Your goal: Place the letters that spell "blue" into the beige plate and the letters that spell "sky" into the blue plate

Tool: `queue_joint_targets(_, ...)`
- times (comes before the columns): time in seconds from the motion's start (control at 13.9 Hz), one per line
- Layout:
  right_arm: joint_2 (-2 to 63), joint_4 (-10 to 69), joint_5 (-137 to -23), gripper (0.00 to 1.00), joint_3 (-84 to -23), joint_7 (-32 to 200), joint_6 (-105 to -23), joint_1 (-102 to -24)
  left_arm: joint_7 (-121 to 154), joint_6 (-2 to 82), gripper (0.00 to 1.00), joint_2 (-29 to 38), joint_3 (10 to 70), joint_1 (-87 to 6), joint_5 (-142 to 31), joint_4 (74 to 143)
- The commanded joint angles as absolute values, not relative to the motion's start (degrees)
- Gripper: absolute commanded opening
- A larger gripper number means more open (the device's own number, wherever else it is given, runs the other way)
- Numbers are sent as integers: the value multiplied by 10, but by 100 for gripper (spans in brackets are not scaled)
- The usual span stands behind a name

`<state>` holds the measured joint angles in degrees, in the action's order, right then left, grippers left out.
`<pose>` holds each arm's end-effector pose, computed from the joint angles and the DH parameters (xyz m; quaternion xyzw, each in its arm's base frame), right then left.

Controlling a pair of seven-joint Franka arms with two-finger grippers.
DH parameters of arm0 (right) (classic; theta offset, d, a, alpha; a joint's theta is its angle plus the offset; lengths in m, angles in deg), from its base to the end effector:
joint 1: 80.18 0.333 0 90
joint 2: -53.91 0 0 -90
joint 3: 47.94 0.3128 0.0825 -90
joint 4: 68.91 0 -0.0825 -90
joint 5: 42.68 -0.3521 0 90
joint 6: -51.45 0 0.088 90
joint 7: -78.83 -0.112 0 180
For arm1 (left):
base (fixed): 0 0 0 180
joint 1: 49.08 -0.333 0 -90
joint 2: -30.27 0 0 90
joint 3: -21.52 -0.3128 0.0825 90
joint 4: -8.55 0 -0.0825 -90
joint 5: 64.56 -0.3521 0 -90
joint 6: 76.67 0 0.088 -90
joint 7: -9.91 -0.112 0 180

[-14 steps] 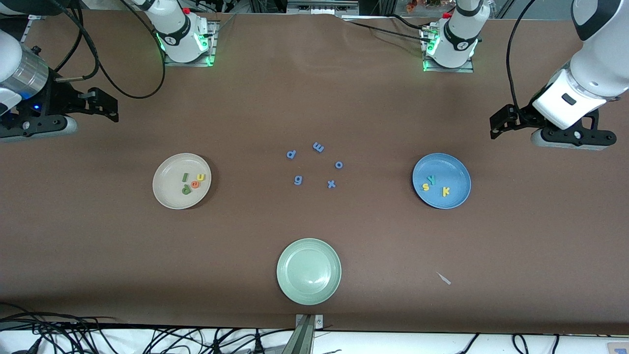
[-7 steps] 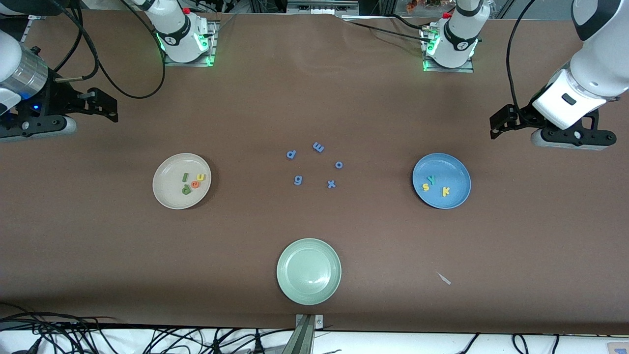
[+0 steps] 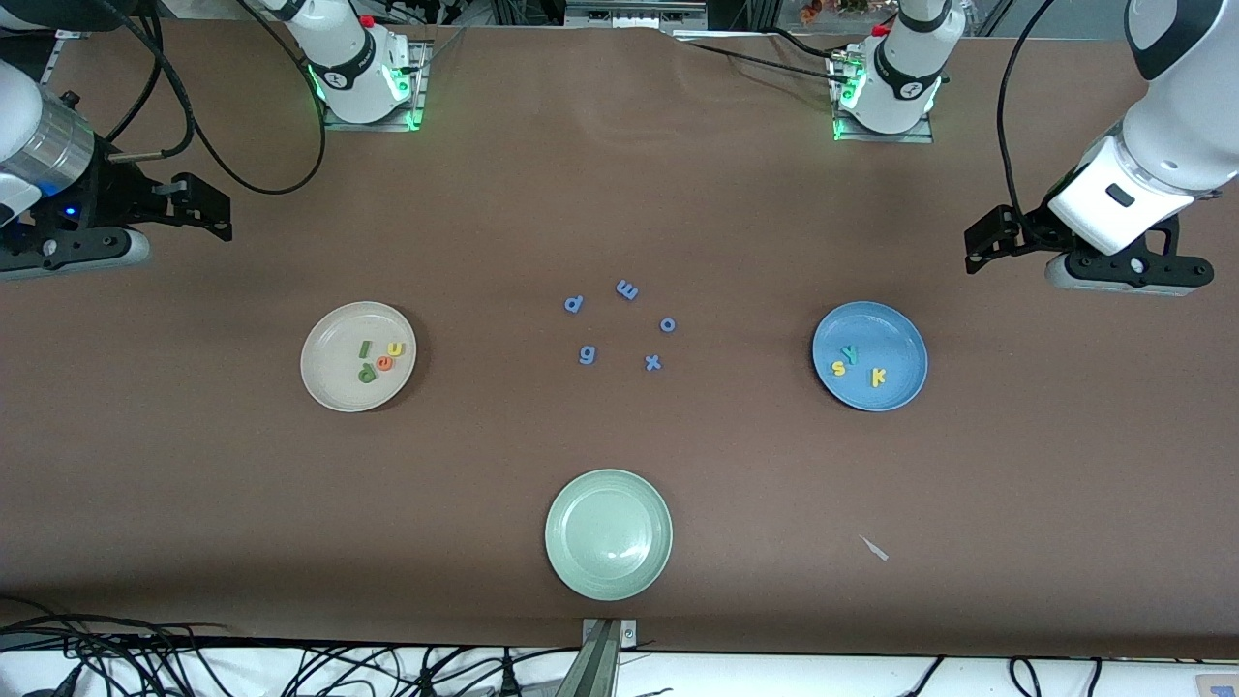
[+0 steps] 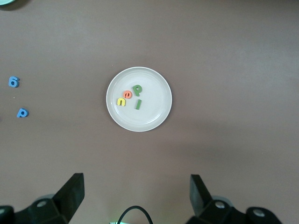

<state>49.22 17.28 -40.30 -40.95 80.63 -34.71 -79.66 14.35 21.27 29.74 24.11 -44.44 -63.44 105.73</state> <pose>0.5358 0.0628 0.5966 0.9958 0.0805 -0.0400 0.0178 0.5293 -0.0690 0.5679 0.9997 -0.0230 0.0010 0.0100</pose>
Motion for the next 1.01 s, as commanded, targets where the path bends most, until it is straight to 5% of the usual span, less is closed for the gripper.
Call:
queue_joint_targets(0.0, 486, 160, -400, 100, -410, 801, -356, -797, 150, 200, 100, 294, 243, -445, -631, 1044)
queue_joint_targets(0.94, 482, 161, -400, 100, -410, 801, -385, -797, 150, 199, 100, 294, 249, -447, -631, 1044)
